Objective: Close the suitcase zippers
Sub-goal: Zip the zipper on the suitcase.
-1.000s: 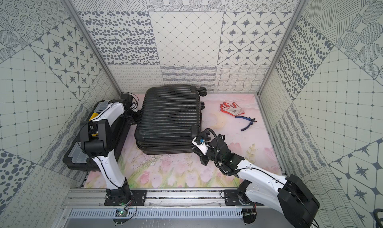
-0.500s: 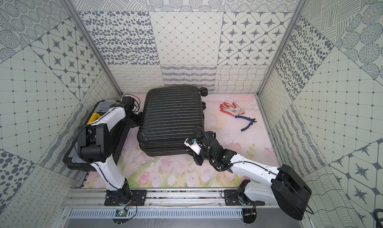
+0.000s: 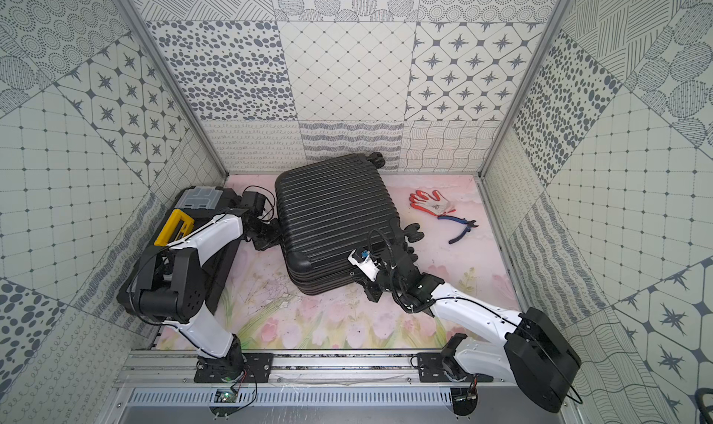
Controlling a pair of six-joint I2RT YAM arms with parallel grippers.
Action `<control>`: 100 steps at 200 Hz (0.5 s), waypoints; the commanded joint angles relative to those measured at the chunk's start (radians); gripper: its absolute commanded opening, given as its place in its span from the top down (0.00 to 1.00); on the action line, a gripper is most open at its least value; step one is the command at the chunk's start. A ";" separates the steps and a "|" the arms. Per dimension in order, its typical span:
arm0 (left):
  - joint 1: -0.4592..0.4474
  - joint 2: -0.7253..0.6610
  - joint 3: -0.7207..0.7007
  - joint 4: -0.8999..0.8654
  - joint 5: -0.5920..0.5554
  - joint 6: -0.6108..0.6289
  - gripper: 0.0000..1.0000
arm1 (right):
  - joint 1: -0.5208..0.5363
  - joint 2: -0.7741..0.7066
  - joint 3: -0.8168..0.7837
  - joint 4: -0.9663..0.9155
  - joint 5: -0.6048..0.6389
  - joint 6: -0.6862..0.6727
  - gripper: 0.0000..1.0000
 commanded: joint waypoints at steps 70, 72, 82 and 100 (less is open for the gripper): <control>-0.136 -0.249 -0.309 0.341 0.085 -0.712 1.00 | 0.160 0.080 0.140 0.067 -0.076 -0.045 1.00; -0.138 -0.251 -0.317 0.352 0.088 -0.726 1.00 | 0.163 0.083 0.141 0.067 -0.075 -0.046 1.00; -0.154 -0.256 -0.312 0.337 0.079 -0.742 1.00 | 0.180 0.090 0.153 0.056 -0.068 -0.058 1.00; -0.197 -0.276 -0.317 0.331 0.043 -0.786 1.00 | 0.201 0.095 0.160 0.071 -0.065 -0.046 1.00</control>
